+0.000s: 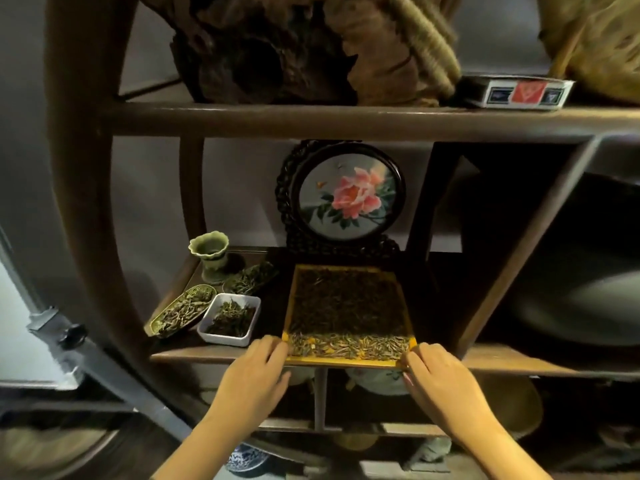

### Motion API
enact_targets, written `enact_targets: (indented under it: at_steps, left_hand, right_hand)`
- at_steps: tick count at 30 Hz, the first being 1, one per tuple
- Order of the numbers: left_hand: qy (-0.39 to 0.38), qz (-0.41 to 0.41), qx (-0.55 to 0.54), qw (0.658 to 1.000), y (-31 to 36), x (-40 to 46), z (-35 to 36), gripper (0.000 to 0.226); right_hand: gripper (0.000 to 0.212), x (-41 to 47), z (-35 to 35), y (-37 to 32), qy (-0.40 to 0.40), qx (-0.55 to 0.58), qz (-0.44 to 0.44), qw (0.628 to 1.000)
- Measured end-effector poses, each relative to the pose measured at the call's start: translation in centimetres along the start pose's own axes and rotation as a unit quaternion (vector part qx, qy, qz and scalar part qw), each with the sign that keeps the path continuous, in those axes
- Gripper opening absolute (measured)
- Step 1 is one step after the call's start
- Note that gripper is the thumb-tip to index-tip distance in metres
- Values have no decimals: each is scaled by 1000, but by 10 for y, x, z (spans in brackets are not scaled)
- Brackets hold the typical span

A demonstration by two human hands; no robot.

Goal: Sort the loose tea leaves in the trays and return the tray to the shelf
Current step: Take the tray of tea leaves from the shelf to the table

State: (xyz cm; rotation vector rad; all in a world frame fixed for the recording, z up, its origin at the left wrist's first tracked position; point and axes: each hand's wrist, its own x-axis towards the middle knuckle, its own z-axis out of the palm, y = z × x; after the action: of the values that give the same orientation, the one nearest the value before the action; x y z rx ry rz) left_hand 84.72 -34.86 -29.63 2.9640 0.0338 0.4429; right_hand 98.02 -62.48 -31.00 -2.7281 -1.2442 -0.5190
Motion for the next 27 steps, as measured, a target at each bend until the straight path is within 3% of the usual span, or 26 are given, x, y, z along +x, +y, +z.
enact_targets:
  at_steps: [6,15,21,27]
  left_hand:
    - [43,54,13,998,-12,14,8,30]
    - [67,72,7,995,-17,9,20,30]
    - [93,99,12,991,-16,3,19,15]
    - [117,135,11,984,-14,-22,15,16]
  right_hand:
    - [27,2,3,2,34,4,-7,999]
    - [16,-4,16,4,56,-8,-22,998]
    - [6,-12,14,4,85,-17,-42,995]
    - [11,-37,13,-6,102,-8,-60,993]
